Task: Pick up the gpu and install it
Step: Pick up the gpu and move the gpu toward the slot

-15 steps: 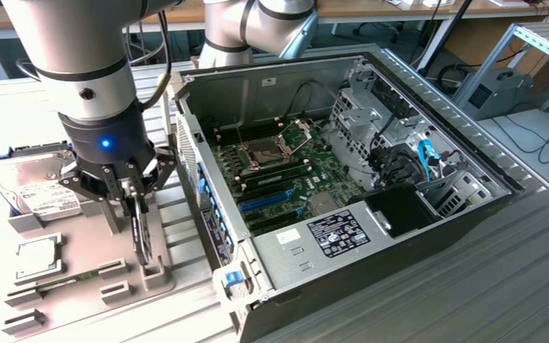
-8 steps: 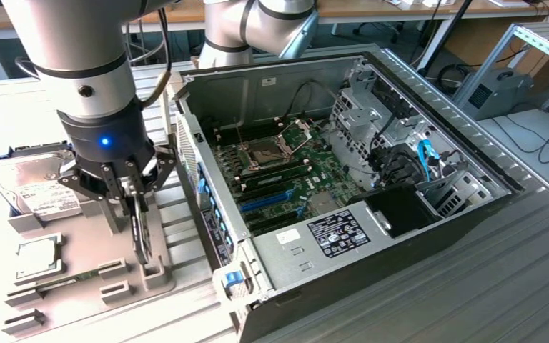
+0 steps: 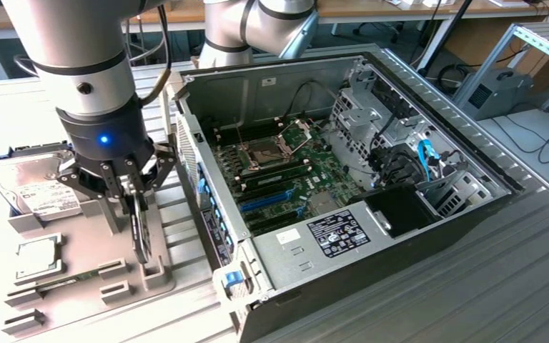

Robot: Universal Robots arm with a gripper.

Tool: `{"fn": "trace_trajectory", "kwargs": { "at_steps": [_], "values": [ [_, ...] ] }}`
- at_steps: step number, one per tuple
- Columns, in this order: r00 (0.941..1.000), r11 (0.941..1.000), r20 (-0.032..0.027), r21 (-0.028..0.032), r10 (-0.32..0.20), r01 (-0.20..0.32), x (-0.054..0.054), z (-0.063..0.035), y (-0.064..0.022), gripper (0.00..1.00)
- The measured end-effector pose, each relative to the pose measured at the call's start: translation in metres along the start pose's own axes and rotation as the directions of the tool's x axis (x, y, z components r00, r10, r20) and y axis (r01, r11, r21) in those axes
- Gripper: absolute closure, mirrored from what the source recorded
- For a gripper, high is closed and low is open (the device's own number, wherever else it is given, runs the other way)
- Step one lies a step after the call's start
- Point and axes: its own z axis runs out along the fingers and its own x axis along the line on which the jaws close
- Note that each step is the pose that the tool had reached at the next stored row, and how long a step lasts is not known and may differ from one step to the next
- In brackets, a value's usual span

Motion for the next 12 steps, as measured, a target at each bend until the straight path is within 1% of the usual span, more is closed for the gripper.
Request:
{"fn": "trace_trajectory", "kwargs": {
  "at_steps": [12],
  "values": [
    [1.0000,1.0000,0.0000,0.0000,0.000,0.000,-0.0002,-0.0043,-0.0003,0.74]
  ]
}}
